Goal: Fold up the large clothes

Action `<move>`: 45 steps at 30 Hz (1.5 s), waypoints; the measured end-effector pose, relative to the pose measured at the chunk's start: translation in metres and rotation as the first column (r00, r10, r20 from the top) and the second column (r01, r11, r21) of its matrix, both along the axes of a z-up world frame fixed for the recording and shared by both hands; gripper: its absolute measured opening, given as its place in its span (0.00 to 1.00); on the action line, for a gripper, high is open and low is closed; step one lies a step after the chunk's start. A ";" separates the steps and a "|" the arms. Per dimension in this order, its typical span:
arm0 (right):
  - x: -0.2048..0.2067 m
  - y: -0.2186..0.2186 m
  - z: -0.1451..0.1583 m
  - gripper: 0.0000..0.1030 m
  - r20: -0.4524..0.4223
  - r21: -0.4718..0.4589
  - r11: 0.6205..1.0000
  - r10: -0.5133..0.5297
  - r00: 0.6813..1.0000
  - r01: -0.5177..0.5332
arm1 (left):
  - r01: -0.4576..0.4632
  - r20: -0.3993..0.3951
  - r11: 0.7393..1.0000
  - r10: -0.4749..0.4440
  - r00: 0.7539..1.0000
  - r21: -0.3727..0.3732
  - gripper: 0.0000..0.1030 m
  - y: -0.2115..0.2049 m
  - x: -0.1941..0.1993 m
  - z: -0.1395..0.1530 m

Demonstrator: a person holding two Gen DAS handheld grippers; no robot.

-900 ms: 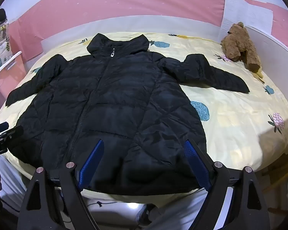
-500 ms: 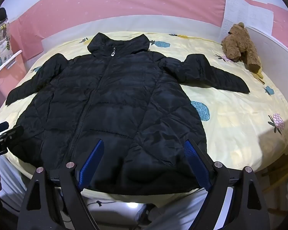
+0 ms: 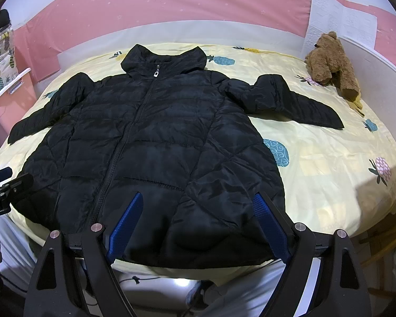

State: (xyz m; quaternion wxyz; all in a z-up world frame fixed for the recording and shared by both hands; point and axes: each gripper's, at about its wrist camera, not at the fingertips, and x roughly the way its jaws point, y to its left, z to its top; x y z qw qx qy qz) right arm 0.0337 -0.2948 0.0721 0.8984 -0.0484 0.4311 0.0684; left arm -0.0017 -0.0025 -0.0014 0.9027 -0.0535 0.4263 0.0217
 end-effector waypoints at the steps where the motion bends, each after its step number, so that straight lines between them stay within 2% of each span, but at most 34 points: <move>1: 0.000 0.000 0.000 0.83 0.000 0.000 1.000 0.000 1.000 0.000 | 0.001 0.000 1.000 -0.001 1.000 0.001 0.99 -0.001 0.000 0.000; 45: -0.002 0.003 -0.003 0.83 -0.003 -0.001 1.000 0.002 1.000 -0.002 | 0.009 -0.018 1.000 -0.009 1.000 -0.006 0.99 -0.006 -0.004 -0.005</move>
